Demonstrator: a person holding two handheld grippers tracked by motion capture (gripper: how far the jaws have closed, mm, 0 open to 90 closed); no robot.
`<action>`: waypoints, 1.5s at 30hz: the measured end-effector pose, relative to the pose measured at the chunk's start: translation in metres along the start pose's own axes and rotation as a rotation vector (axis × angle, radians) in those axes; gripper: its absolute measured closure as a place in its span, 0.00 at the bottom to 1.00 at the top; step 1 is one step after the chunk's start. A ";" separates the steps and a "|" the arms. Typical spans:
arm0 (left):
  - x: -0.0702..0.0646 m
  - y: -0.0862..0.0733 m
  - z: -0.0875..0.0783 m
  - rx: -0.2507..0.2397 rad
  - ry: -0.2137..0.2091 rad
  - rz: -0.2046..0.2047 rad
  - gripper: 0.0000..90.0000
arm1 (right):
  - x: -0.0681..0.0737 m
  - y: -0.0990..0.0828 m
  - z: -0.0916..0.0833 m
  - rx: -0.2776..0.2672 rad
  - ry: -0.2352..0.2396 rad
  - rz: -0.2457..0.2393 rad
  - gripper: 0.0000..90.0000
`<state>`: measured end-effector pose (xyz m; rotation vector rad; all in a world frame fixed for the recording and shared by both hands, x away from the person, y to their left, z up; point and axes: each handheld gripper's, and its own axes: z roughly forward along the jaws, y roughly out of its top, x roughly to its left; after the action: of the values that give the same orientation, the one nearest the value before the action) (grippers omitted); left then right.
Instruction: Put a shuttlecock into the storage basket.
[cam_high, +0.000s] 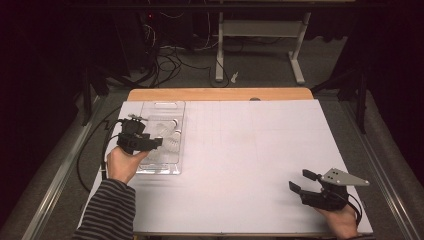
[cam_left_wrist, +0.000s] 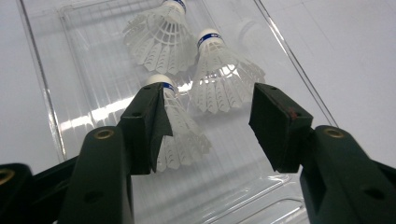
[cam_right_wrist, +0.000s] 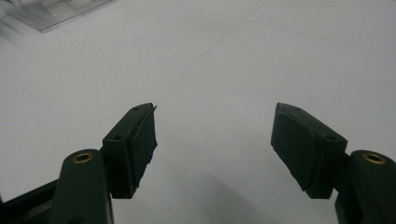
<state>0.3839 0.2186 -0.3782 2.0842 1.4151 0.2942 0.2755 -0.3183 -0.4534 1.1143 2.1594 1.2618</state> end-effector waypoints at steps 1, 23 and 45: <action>-0.001 0.000 0.000 -0.002 -0.003 0.000 0.51 | 0.000 0.000 0.000 0.000 0.000 0.000 0.35; -0.018 -0.006 -0.009 -0.024 -0.045 0.049 0.52 | 0.000 0.000 0.000 -0.002 0.002 0.001 0.35; -0.020 -0.016 -0.013 -0.040 -0.064 0.048 0.51 | 0.000 0.000 0.000 -0.002 0.002 0.002 0.35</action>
<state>0.3574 0.2094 -0.3740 2.0788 1.3134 0.2701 0.2753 -0.3186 -0.4533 1.1153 2.1579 1.2665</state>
